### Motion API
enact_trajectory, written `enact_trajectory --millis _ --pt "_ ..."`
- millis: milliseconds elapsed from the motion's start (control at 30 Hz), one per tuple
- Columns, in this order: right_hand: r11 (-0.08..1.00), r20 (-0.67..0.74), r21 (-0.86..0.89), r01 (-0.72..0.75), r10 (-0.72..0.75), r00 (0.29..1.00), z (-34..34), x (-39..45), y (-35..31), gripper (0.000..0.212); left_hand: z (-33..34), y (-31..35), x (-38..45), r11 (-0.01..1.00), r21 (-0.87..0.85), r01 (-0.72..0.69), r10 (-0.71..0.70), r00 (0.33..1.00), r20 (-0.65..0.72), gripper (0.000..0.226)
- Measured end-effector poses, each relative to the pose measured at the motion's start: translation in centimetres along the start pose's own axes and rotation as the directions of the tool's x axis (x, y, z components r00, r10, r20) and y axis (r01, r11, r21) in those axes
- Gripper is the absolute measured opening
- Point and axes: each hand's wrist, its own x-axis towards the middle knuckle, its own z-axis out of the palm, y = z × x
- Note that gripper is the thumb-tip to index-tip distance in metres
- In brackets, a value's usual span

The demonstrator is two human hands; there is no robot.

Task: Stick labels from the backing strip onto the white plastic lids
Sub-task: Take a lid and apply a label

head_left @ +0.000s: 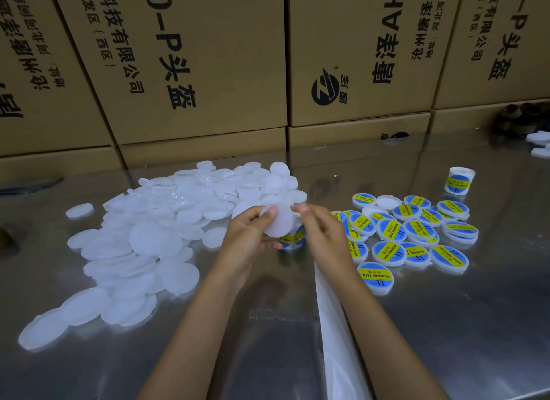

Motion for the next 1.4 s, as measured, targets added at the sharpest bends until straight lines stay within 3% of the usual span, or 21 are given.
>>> enact_trajectory --millis 67,233,500,633,800,900,1000,1167,1300,1400 --pt "0.987 -0.021 0.106 -0.123 0.126 0.992 -0.6 0.2 0.0 0.027 -0.2 0.0 0.2 0.999 0.02 0.045 -0.044 0.998 -0.051 0.017" --pt "0.949 0.118 -0.027 -0.314 0.315 0.942 -0.5 0.4 1.4 0.04 0.1 -0.3 0.1 0.993 0.071 0.096 -0.093 0.995 -0.043 0.022" --pt "0.942 0.158 -0.003 -0.335 0.331 0.93 -0.2 0.1 1.5 0.038 -0.3 -0.8 1.0 0.976 0.209 0.056 -0.015 0.982 -0.19 0.012" --pt "0.95 0.251 -0.025 -0.311 0.307 0.918 0.0 0.0 1.9 0.04 -0.6 -1.1 1.1 0.983 0.174 0.062 -0.025 0.979 -0.204 0.014" --pt "0.965 0.24 -0.116 -0.236 0.258 0.936 0.7 -0.1 2.9 0.057 -0.6 -1.3 1.3 0.993 0.11 0.045 -0.007 0.946 -0.323 0.009" --pt "0.969 0.238 -0.168 -0.18 0.217 0.947 1.0 -0.2 3.3 0.062 -1.1 -1.6 1.6 0.937 0.344 0.056 0.073 0.934 -0.35 0.021" --pt "0.968 0.216 -0.184 -0.17 0.208 0.954 1.1 -0.2 3.5 0.058 -1.4 -1.5 1.3 0.823 0.567 0.032 0.157 0.947 -0.281 0.023" --pt "0.967 0.217 -0.188 -0.17 0.209 0.954 1.0 -0.2 3.4 0.048 -0.9 -1.2 0.9 0.887 0.424 0.184 -0.134 0.98 -0.144 0.015" --pt "0.969 0.246 -0.228 -0.099 0.156 0.957 1.0 -0.3 3.0 0.04 -0.7 -1.4 0.7 0.89 0.424 0.169 -0.136 0.985 -0.107 0.011" --pt "0.954 0.253 -0.298 -0.014 0.093 0.963 0.8 -0.3 2.6 0.041 -0.8 -1.4 0.6 0.918 0.331 0.219 -0.197 0.975 -0.1 0.013"
